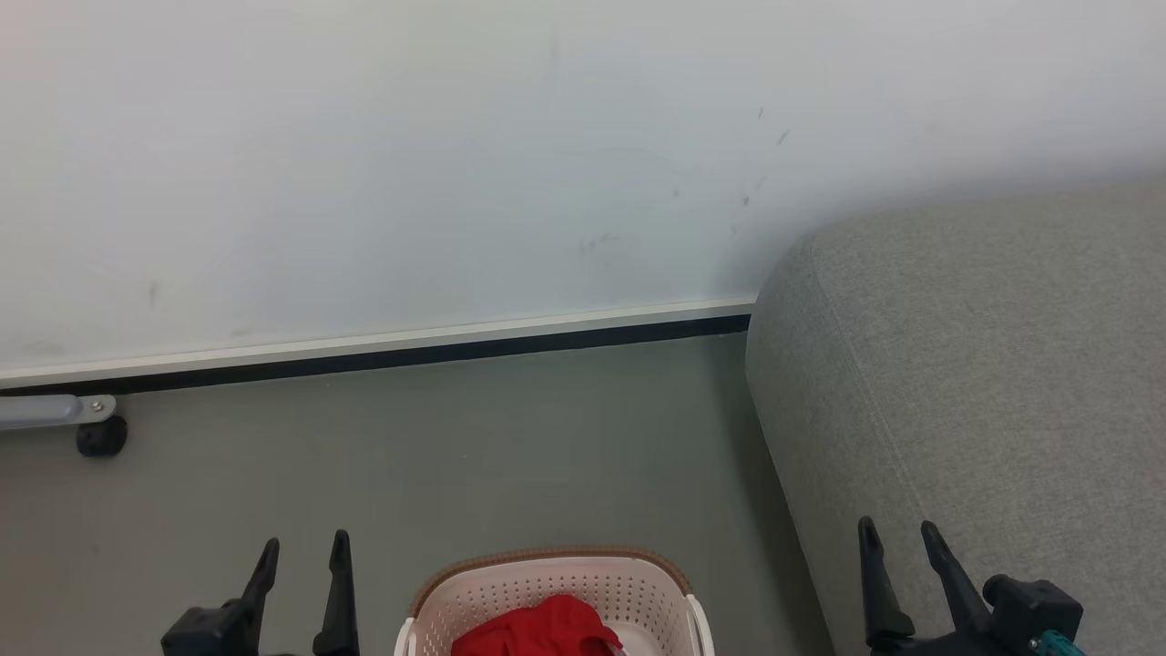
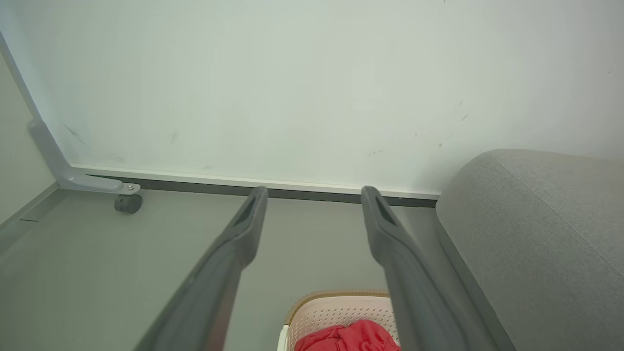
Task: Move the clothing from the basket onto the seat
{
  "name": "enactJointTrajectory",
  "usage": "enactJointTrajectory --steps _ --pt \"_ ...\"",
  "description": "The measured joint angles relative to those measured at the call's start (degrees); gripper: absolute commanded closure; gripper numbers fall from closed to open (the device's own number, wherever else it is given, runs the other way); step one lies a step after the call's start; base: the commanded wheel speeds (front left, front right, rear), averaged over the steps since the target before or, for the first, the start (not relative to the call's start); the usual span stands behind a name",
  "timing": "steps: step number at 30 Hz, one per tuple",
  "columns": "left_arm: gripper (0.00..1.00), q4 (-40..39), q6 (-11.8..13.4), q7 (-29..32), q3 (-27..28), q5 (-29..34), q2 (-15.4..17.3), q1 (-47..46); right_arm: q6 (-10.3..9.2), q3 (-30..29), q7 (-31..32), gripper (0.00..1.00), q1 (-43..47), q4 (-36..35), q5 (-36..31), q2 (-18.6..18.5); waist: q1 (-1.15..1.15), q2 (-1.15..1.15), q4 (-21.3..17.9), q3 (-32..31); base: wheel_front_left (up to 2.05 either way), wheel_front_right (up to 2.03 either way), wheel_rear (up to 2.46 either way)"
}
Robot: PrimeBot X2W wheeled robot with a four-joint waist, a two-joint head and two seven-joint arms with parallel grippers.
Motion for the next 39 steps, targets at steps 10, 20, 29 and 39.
enactJointTrajectory --steps 10,20,29,39 --pt "0.0 0.6 0.44 -1.86 -0.66 6.44 0.32 0.18 -0.99 2.0 -2.05 0.0 0.17 -0.27 -7.11 -0.29 0.0 0.0 -0.25 -0.04 0.0 0.0 0.0" --pt "0.0 1.01 0.44 -2.67 -0.79 9.34 0.35 0.19 -1.53 2.82 -2.67 0.0 0.32 -0.4 -10.31 -0.38 0.0 0.0 -0.29 0.0 0.0 0.0 0.0" --pt "0.0 1.27 0.34 -2.67 -0.26 9.39 0.3 0.19 -1.51 2.72 -2.67 0.0 0.41 -0.38 -10.34 -0.37 0.0 0.0 -0.25 0.13 0.0 0.0 0.0" --pt "0.0 -0.2 -1.2 -2.67 -1.26 11.67 0.94 0.1 -1.52 1.88 -2.67 0.0 0.87 -2.86 -10.62 -0.37 0.0 0.0 -0.24 2.73 0.0 0.0 0.0"
